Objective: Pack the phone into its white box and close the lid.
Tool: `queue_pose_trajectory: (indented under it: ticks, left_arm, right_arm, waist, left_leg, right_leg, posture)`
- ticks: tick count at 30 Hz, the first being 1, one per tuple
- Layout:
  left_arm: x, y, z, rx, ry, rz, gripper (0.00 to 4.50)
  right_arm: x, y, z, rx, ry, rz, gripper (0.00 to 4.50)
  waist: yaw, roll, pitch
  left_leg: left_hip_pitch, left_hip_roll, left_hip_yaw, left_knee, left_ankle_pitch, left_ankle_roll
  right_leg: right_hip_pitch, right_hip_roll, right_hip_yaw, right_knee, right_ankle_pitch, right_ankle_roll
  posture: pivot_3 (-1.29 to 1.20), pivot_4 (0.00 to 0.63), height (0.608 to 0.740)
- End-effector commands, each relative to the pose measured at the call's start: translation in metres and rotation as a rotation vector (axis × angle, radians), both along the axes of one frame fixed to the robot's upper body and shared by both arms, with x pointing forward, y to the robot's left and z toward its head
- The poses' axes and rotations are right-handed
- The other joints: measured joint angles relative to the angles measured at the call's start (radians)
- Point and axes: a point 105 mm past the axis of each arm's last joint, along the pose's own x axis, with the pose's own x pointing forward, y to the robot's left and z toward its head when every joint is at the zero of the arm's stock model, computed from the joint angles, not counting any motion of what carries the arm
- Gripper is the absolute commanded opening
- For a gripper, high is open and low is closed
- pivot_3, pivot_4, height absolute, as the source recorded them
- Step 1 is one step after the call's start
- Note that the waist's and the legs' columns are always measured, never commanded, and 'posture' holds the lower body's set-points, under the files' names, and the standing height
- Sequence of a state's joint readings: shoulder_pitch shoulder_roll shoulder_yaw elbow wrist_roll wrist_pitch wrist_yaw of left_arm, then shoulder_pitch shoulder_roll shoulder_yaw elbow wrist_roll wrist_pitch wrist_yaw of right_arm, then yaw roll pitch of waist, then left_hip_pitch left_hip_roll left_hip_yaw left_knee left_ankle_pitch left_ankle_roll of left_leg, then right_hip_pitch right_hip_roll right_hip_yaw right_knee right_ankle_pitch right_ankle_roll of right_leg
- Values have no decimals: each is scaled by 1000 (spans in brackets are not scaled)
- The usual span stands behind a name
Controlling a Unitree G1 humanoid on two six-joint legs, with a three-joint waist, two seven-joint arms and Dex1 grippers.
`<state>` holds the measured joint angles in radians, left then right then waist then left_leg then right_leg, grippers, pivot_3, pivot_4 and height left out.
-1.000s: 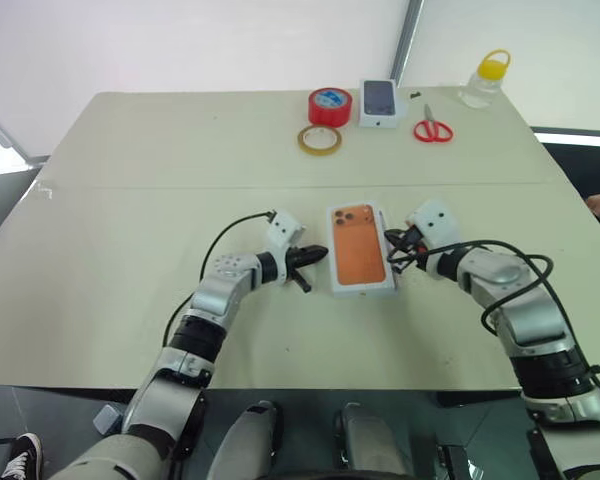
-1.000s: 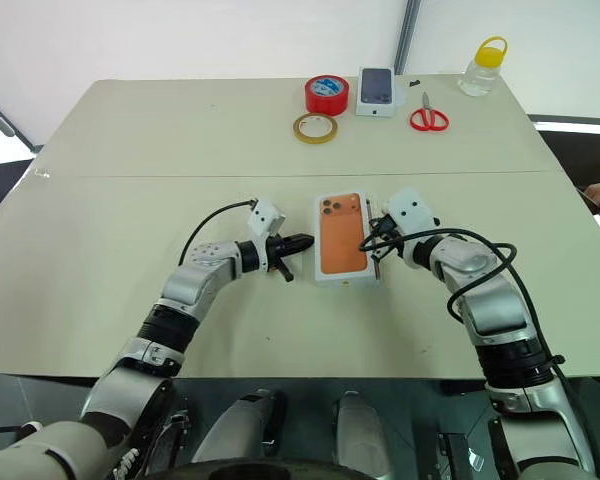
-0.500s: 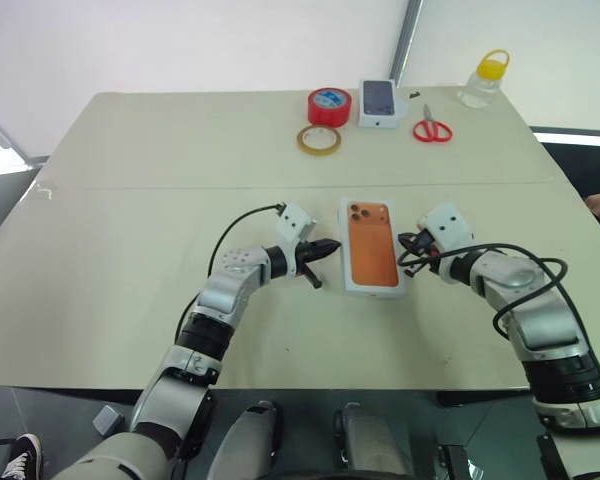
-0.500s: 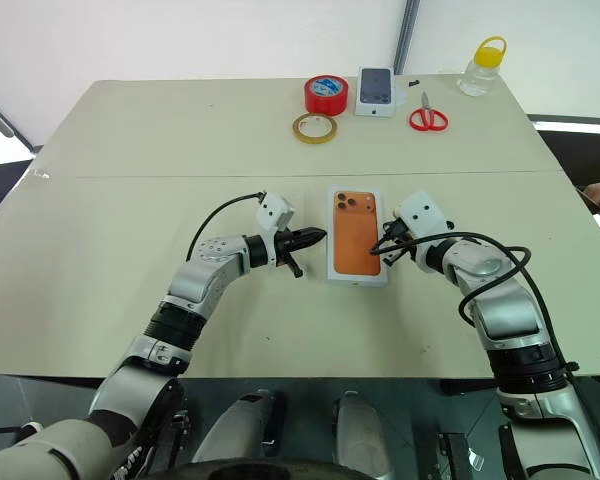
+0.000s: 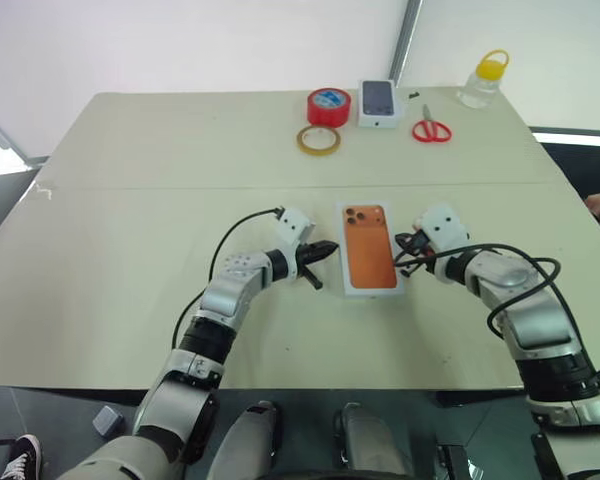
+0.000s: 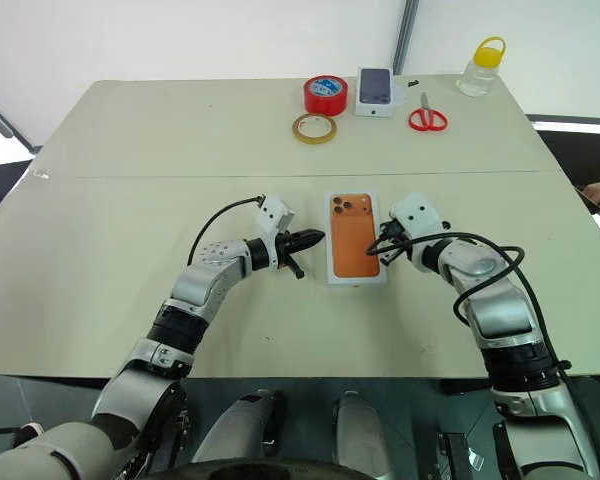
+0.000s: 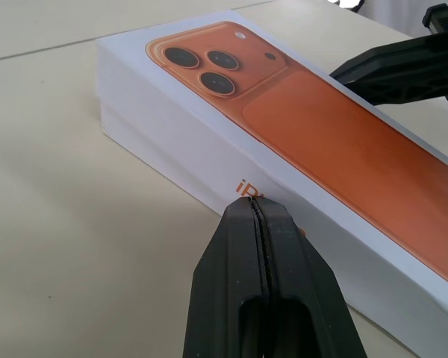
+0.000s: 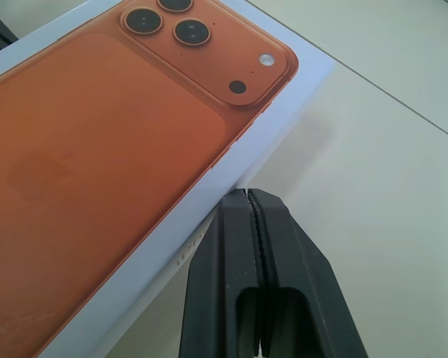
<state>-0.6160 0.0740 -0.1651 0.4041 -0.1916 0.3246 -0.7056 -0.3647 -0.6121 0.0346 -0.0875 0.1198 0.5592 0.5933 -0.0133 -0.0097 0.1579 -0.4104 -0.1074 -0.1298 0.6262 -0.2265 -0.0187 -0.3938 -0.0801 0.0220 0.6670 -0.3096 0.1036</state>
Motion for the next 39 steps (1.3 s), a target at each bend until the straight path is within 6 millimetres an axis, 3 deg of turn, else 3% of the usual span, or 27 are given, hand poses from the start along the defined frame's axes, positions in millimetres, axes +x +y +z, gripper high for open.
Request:
queue_pose_trajectory:
  ticks: [1, 11, 14, 19, 22, 25, 28, 30, 34, 39]
  left_arm:
    - [6, -8, 21, -27, -74, -9, 0]
    - [6, -10, 10, 30, -74, -1, 0]
    - [11, 0, 16, 9, -83, 36, 0]
    - [22, 13, 43, -53, -160, 96, 0]
    - [24, 6, 73, -148, -204, 89, 0]
    - [31, -8, 90, -225, -167, 105, 0]
    - [27, -32, 75, -144, -165, 56, 0]
    - [25, -40, 54, -57, -127, 39, 0]
    - [22, -29, -3, 93, 31, 86, 0]
    - [22, -19, 5, 7, 69, 106, 0]
  right_arm:
    - [5, 12, 14, 18, -53, 37, 35]
    - [3, 9, -8, -55, 5, 22, 35]
    - [13, -7, 1, -65, -37, -73, 35]
    - [25, -24, 33, -38, -157, -149, 35]
    - [29, -17, 59, 71, -229, -129, 35]
    - [31, -7, 60, 151, -207, -98, 35]
    - [27, 4, 38, 139, -124, -49, 35]
    - [17, 16, 16, 99, -42, 19, 35]
    - [-12, 19, -38, -41, 113, 73, 35]
    - [-10, 17, -28, -15, 83, 47, 35]
  waist:
    - [0, 0, 0]
    - [0, 0, 0]
    - [0, 0, 0]
    - [-1, 0, 0]
    - [-1, 0, 0]
    - [3, -1, 0]
    - [4, -1, 0]
    - [2, -1, 0]
    - [-8, 0, -1]
    - [-7, -4, -7]
  left_leg:
    - [0, 0, 0, 0, 0, 0]
    - [0, 0, 0, 0, 1, -2]
    - [0, 0, 0, 0, 1, -2]
    - [0, 0, 0, 0, 2, -4]
    - [0, 0, 0, 0, 2, -4]
    - [0, 0, 0, 1, 2, -4]
    - [0, 0, 0, 2, 2, -4]
    - [0, -1, 0, 2, 2, -4]
    - [0, -1, 1, 2, 2, -3]
    - [7, 0, -1, 1, -1, 2]
  right_leg:
    - [0, 0, 0, 0, 0, 0]
    - [0, 0, 0, 0, 0, 0]
    - [0, 0, 0, 0, 0, 0]
    - [0, 0, 0, 1, 0, 0]
    - [-1, 0, 0, 1, 0, 0]
    - [0, 0, 0, 0, 0, 0]
    - [2, 0, -1, -1, 0, 0]
    - [2, -1, -1, -1, 0, 1]
    - [1, 0, 0, 1, 0, 1]
    - [7, 2, 0, 1, 0, 1]
  posture:
    - [0, 150, 740]
    - [0, 150, 740]
    - [0, 150, 740]
    - [0, 150, 740]
    - [0, 150, 740]
    - [0, 150, 740]
    - [0, 150, 740]
    - [0, 150, 740]
    - [0, 150, 740]
    - [0, 150, 740]
